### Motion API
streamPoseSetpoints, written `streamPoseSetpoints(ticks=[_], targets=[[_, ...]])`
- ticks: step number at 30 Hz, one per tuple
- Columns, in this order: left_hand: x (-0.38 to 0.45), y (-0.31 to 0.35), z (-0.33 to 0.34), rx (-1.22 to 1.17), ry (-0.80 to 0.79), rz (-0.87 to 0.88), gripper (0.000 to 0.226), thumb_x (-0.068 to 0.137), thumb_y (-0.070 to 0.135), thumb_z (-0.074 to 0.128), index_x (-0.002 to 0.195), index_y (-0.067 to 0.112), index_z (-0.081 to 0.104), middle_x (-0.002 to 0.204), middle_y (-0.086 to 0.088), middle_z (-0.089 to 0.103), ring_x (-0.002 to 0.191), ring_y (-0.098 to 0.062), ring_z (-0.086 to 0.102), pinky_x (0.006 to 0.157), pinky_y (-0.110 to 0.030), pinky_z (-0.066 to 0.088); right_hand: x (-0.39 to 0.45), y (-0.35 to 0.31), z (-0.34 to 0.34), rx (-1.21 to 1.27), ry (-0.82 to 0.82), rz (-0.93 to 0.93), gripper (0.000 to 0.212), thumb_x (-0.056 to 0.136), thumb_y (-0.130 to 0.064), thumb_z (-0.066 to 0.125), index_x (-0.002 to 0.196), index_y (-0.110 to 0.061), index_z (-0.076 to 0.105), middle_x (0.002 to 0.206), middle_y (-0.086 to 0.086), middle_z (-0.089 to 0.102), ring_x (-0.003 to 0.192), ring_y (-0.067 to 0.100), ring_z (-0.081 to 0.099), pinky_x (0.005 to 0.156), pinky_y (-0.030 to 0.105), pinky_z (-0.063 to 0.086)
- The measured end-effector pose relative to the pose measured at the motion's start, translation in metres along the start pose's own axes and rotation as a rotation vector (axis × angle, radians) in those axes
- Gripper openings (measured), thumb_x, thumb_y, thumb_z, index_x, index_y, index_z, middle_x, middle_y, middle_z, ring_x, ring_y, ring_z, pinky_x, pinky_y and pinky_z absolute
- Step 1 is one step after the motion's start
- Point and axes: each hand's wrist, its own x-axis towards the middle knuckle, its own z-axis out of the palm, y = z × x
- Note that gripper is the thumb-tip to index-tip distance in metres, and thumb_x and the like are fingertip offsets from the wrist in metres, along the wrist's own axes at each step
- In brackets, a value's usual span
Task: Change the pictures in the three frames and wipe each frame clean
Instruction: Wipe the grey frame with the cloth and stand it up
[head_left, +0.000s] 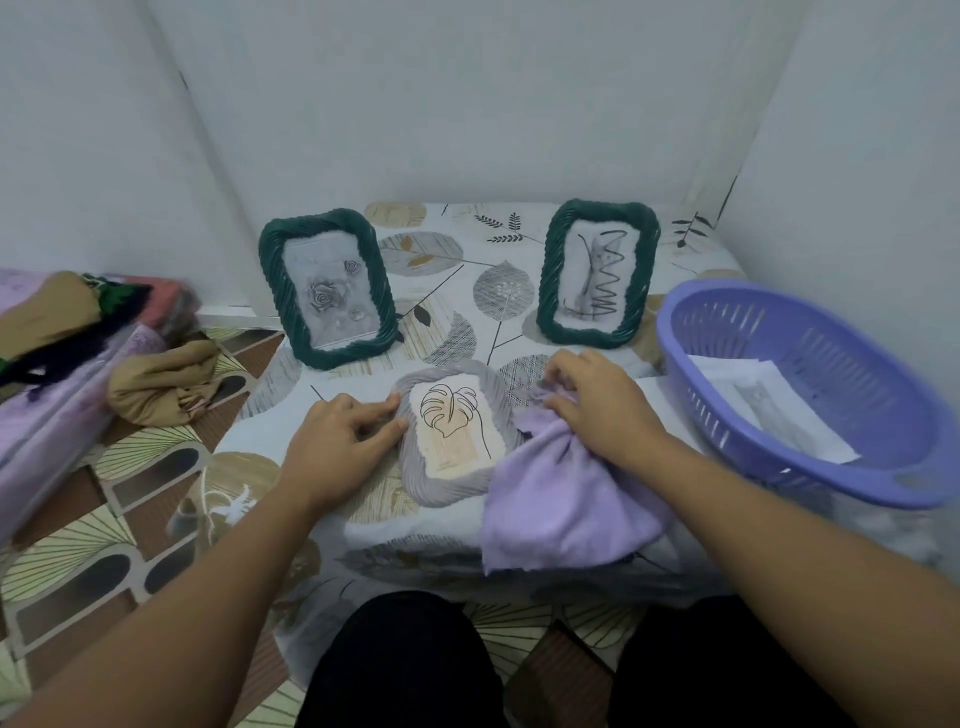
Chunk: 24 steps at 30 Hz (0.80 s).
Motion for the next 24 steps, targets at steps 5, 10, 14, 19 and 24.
streamPoseSetpoints(ticks=[5,10,14,19,24], targets=[[0.000,0.001,-0.001,0.009,-0.006,0.001,0.043,0.093,0.059,0.059,0.130,0.039,0.069,0.088,0.008,0.055,0.097,-0.019,0.049,0.081,-0.038,0.043,0.013,0.005,-0.007,-0.142,-0.035,0.090,0.012,0.095,-0.031,0.068,0.093,-0.019,0.070,0.104,0.004,0.056,0.099,0.028,0.060,0.081,0.039,0.050],[-0.001,0.002,-0.002,0.005,-0.015,0.000,0.044,0.092,0.061,0.059,0.129,0.038,0.069,0.087,0.008,0.056,0.096,-0.019,0.050,0.080,-0.038,0.043,0.013,-0.009,-0.005,-0.117,0.039,-0.004,0.021,0.098,-0.028,0.062,0.111,-0.018,0.075,0.108,0.007,0.057,0.106,0.028,0.053,0.094,0.041,0.047],[-0.002,0.006,-0.006,-0.001,-0.023,-0.012,0.047,0.091,0.062,0.058,0.130,0.039,0.069,0.087,0.008,0.056,0.095,-0.018,0.051,0.078,-0.037,0.042,0.013,-0.042,-0.004,0.221,-0.011,-0.013,0.023,0.099,-0.033,0.061,0.115,-0.022,0.073,0.105,0.000,0.065,0.091,0.014,0.062,0.093,0.036,0.049],[-0.002,0.009,-0.009,-0.006,-0.037,-0.050,0.052,0.092,0.061,0.062,0.135,0.033,0.066,0.089,0.009,0.059,0.092,-0.017,0.054,0.078,-0.038,0.046,0.017,-0.063,0.003,0.390,-0.322,0.304,0.062,0.101,-0.062,0.044,0.142,-0.017,0.049,0.136,0.003,0.060,0.128,0.022,0.052,0.096,0.033,0.038],[0.002,0.026,-0.016,0.002,-0.098,-0.085,0.033,0.094,0.045,0.067,0.088,0.015,0.080,0.073,-0.005,0.064,0.076,-0.023,0.062,0.072,-0.037,0.049,0.026,-0.053,0.020,0.503,-0.283,0.431,0.066,0.092,-0.075,0.038,0.118,-0.017,0.053,0.102,-0.002,0.056,0.103,0.020,0.050,0.087,0.037,0.038]])
